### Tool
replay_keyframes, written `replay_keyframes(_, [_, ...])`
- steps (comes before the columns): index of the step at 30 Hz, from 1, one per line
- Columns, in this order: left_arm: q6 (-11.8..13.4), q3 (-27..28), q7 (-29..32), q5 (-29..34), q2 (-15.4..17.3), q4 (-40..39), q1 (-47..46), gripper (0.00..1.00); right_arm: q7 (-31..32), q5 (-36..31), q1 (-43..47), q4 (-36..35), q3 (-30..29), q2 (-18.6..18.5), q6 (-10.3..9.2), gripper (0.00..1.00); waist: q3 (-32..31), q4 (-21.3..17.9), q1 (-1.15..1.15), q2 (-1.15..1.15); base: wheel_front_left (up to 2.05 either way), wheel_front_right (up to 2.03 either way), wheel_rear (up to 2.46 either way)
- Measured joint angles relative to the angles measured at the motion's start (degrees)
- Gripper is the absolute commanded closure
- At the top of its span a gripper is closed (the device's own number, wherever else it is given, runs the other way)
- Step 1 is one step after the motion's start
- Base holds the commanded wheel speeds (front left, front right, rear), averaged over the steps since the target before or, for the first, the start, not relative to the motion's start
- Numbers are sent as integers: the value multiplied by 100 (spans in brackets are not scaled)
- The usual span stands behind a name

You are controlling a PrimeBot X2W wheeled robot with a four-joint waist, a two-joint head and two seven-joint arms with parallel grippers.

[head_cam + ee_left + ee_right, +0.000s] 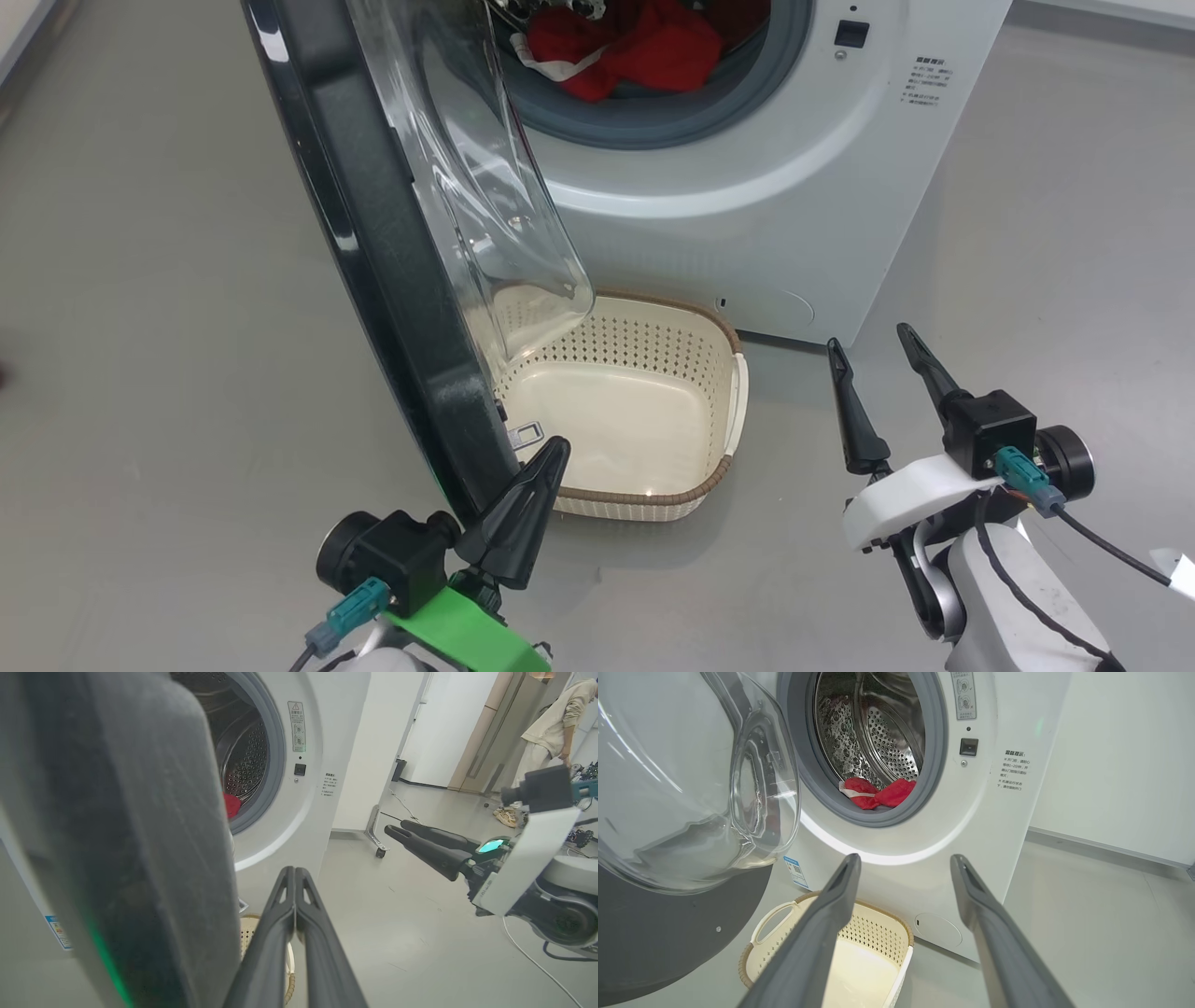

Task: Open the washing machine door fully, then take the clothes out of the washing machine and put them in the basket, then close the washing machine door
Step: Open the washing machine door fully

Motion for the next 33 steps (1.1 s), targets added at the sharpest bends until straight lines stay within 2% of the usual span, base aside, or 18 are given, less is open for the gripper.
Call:
replay_keyframes(7, [1, 174, 0, -35, -80, 201, -29, 100, 0, -9, 1, 27, -76, 7, 23, 0, 45, 20, 0, 0, 0, 0, 0])
replay_keyframes(17, [1, 296, 0, -40, -219, 348, -84, 100, 0, -42, 1, 88, -192, 11, 25, 0, 50, 251, 0, 0, 0, 0, 0])
replay_keyframes(33, [12, 561, 0, 16, -253, 338, 179, 100, 0, -105, 2, 178, -218, 42, 126, 0, 17, 477, 0, 0, 0, 0, 0])
